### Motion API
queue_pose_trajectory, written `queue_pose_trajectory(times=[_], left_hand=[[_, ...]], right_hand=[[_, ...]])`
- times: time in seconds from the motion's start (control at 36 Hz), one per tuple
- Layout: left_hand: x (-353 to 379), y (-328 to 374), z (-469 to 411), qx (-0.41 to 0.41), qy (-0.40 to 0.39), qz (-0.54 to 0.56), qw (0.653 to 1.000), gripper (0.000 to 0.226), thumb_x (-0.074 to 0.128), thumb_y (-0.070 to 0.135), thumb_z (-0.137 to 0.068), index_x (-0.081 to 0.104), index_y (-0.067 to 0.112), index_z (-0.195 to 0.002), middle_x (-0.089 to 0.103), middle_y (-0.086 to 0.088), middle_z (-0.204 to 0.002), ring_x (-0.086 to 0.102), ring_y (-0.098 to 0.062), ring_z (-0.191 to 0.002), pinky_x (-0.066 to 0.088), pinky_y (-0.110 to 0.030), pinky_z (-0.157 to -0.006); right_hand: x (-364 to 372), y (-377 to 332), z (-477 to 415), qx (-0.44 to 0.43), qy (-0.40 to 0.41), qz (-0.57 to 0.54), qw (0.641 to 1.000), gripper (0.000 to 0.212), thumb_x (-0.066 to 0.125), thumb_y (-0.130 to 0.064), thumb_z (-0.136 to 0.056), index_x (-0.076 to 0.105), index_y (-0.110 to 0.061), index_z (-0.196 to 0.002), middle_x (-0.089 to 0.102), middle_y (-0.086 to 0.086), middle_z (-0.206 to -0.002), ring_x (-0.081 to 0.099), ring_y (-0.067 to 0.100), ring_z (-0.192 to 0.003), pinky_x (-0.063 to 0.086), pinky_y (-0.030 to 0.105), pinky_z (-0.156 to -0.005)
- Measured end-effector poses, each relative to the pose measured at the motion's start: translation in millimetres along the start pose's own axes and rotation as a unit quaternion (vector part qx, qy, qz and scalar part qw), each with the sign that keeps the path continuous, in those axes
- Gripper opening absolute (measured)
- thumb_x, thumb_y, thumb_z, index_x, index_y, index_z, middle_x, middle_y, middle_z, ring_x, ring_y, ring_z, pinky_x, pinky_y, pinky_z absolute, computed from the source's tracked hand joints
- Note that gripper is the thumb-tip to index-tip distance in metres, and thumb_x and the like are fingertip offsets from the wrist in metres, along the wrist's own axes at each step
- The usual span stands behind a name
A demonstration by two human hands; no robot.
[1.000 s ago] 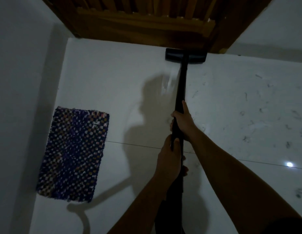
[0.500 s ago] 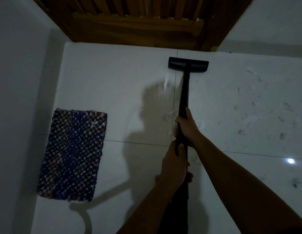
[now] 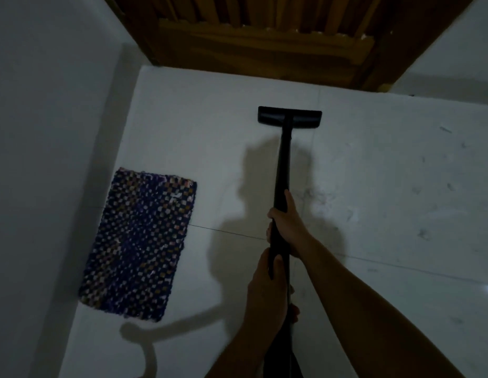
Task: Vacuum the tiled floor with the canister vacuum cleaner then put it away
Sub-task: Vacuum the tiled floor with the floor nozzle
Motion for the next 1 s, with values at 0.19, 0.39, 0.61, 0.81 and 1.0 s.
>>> queue_pose_trajectory(times=[0.19,0.39,0.61,0.81,1.0], left_hand=[[-33,12,-57,-0.004,0.026,0.015,1.000,0.037,0.030,0.034,-0.102,0.041,0.026,-0.136,0.056,-0.001,-0.067,0.054,-0.011,-0.049,0.045,-0.019,-0.042],[-50,37,-96,-0.020,0.013,0.063,0.998,0.038,0.029,0.034,-0.102,0.039,0.024,-0.137,0.053,-0.006,-0.067,0.048,-0.015,-0.036,0.042,-0.020,-0.035],[-44,30,-90,-0.018,0.003,0.059,0.998,0.037,0.028,0.034,-0.102,0.037,0.025,-0.136,0.051,-0.005,-0.065,0.047,-0.011,-0.031,0.043,-0.019,-0.035],[2,15,-50,-0.006,-0.033,0.051,0.998,0.038,0.028,0.038,-0.101,0.037,0.026,-0.136,0.053,-0.003,-0.067,0.048,-0.012,-0.033,0.045,-0.019,-0.035],[35,22,-24,-0.007,-0.063,0.012,0.998,0.035,0.027,0.037,-0.101,0.043,0.022,-0.130,0.053,-0.004,-0.070,0.048,-0.014,-0.038,0.045,-0.020,-0.034]], right_hand=[[35,-33,-58,-0.005,-0.017,0.035,0.999,0.080,0.045,-0.005,-0.093,0.005,-0.045,-0.149,0.053,0.011,-0.070,0.050,0.020,-0.046,0.045,0.029,-0.044],[53,-72,-93,-0.016,-0.014,0.060,0.998,0.081,0.045,-0.005,-0.092,0.004,-0.045,-0.149,0.055,0.016,-0.081,0.052,0.021,-0.048,0.047,0.030,-0.045],[50,-61,-89,-0.006,-0.010,0.063,0.998,0.081,0.045,-0.006,-0.092,0.005,-0.047,-0.148,0.053,0.013,-0.078,0.051,0.020,-0.050,0.046,0.030,-0.045],[0,-38,-47,-0.005,0.033,0.082,0.996,0.078,0.046,-0.006,-0.092,0.009,-0.044,-0.149,0.054,0.011,-0.072,0.049,0.019,-0.047,0.045,0.029,-0.044],[-54,-33,-14,-0.018,0.091,0.045,0.995,0.077,0.046,-0.004,-0.092,0.010,-0.038,-0.151,0.052,0.012,-0.066,0.048,0.022,-0.047,0.043,0.029,-0.044]])
Point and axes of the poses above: each hand's wrist, its own z-axis away from the middle knuckle, its own x-axis out of the palm, y = z × x, the point moved 10 cm from there along -z, towards the middle knuckle
